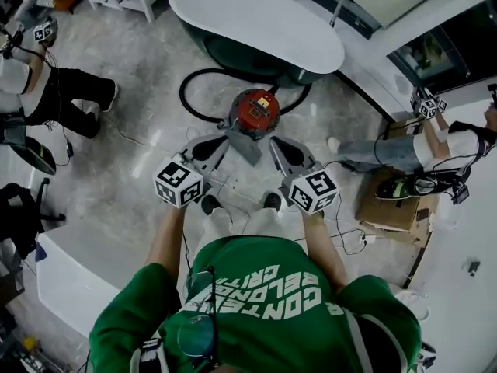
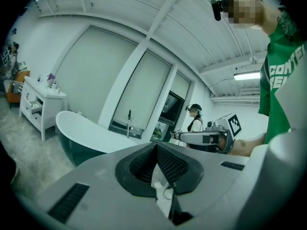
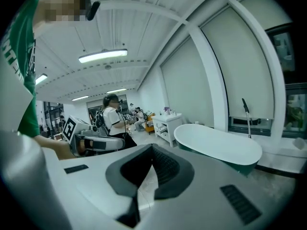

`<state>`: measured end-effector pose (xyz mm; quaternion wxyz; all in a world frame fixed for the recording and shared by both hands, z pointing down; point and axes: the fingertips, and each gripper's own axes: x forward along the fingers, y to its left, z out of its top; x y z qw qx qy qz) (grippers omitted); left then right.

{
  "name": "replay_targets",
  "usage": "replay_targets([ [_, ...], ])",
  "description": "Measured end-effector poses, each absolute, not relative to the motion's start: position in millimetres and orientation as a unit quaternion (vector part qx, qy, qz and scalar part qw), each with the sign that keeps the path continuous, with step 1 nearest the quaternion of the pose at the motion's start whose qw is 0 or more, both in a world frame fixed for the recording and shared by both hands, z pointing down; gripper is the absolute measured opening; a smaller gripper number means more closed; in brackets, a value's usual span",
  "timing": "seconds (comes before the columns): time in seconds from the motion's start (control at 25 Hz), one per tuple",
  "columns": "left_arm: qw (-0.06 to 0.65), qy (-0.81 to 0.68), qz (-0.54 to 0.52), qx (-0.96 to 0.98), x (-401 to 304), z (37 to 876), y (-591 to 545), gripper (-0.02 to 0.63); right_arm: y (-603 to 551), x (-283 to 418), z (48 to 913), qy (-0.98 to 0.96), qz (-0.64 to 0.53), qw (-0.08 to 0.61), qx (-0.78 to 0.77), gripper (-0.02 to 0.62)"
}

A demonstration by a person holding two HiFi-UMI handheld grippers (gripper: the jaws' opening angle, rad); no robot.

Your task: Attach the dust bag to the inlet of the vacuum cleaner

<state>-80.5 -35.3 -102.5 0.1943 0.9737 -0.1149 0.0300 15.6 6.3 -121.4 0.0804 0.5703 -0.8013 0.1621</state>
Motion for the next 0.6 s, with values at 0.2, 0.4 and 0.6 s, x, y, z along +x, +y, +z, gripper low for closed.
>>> replay_targets([
  [0.2,0.188,-0.152,0.007,0.970,-77,-123,-17,0.003,28,17,-140,-0.809,0.186,0.031,0.557,0.008],
  [0.4,0.183,-0.177,0.000,0.967,-48,-131,-4,0.003,37,36,-143,-0.819,0.177,0.045,0.544,0.008],
  [0.6,0.185,-0.190,0.005,0.964,-1,-129,0,0.003,34,80,-137,-0.822,0.174,0.053,0.539,0.008],
])
